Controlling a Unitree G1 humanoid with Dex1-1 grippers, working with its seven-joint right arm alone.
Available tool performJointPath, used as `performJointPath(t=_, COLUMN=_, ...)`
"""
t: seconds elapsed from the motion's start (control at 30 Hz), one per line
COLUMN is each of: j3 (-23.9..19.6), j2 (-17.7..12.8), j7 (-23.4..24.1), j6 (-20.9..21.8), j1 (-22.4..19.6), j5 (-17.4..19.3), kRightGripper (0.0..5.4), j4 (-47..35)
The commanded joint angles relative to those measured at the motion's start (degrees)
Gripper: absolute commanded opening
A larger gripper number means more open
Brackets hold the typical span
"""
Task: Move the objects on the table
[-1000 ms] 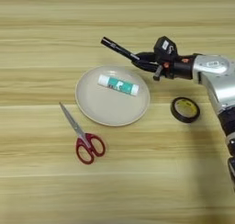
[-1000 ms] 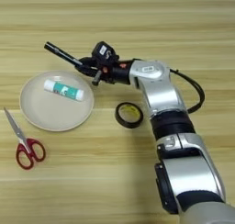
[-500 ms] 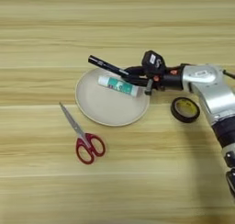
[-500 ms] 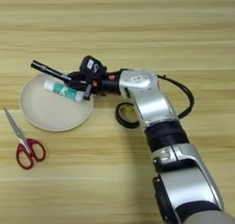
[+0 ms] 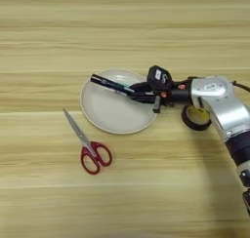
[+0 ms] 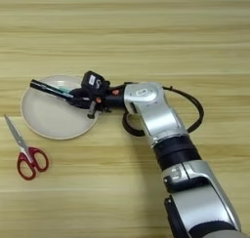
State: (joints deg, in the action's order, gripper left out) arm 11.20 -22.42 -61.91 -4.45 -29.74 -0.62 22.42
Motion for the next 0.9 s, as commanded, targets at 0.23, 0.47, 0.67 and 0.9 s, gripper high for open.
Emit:
performJointPath(t=0.23, j3=0.79, j2=-1.2, j7=0.92, j6=1.0, j1=-3.31, j5=-0.33, kRightGripper=0.86, j4=-1.01)
performJointPath(t=0.47, j3=1.43, j2=-0.93, j7=1.0, j6=1.26, j1=-3.54, j5=-0.87, kRightGripper=0.86, j4=0.07)
performJointPath(t=0.67, j3=1.75, j2=-0.73, j7=0.93, j6=1.3, j1=-3.72, j5=-1.13, kRightGripper=0.86, j4=0.71)
performJointPath(t=0.9, j3=2.11, j2=-0.51, j7=0.67, j6=1.4, j1=-3.65, j5=-1.17, kRightGripper=0.86, j4=1.54)
